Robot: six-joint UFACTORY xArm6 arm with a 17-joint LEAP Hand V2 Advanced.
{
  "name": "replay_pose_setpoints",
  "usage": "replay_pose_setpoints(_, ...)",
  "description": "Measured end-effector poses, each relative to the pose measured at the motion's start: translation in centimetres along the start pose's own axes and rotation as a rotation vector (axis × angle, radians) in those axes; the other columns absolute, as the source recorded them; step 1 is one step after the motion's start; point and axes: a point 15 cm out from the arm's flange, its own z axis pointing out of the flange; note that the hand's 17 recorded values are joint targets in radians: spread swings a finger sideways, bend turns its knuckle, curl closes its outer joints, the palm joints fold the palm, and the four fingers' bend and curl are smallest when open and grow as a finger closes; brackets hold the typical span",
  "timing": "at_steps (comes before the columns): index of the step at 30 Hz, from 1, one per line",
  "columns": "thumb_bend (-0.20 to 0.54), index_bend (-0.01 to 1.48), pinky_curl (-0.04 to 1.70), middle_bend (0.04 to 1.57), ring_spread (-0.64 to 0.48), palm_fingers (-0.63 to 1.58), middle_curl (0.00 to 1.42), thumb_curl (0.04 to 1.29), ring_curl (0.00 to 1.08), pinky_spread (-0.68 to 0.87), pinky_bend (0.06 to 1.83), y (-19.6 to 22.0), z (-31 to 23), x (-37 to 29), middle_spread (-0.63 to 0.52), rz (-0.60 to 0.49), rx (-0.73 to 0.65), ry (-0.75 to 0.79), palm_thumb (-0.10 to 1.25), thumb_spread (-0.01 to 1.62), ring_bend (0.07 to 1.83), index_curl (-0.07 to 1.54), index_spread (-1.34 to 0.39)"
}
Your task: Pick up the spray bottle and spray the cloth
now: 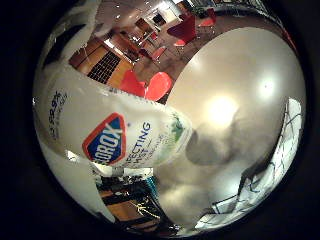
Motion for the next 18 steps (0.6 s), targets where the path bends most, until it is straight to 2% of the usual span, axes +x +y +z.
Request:
replay_pose_setpoints(5,-0.024,1.07,1.29,1.33,-0.18,1.19,0.66,0.79,0.71,-0.19,0.96,0.4,0.3,0.9,-0.10,0.004,-0.009,-0.003,0.85,0.88,1.35,0.76,-0.20)
replay_pose_setpoints(12,-0.026,0.93,1.10,1.28,-0.17,1.17,0.63,0.70,0.61,-0.27,0.95,1.4,0.8,2.3,-0.09,0.027,-0.031,-0.001,0.86,0.96,1.31,0.73,-0.22)
replay_pose_setpoints(16,-0.032,0.77,0.98,1.19,-0.20,1.11,0.59,0.66,0.57,-0.34,0.95,1.7,0.9,2.6,-0.10,0.024,-0.045,0.004,0.83,0.90,1.26,0.71,-0.23)
replay_pose_setpoints(18,-0.032,0.62,0.92,1.13,-0.20,1.06,0.58,0.64,0.55,-0.38,0.95,2.1,0.8,2.8,-0.12,0.020,-0.060,0.013,0.81,0.90,1.24,0.69,-0.23)
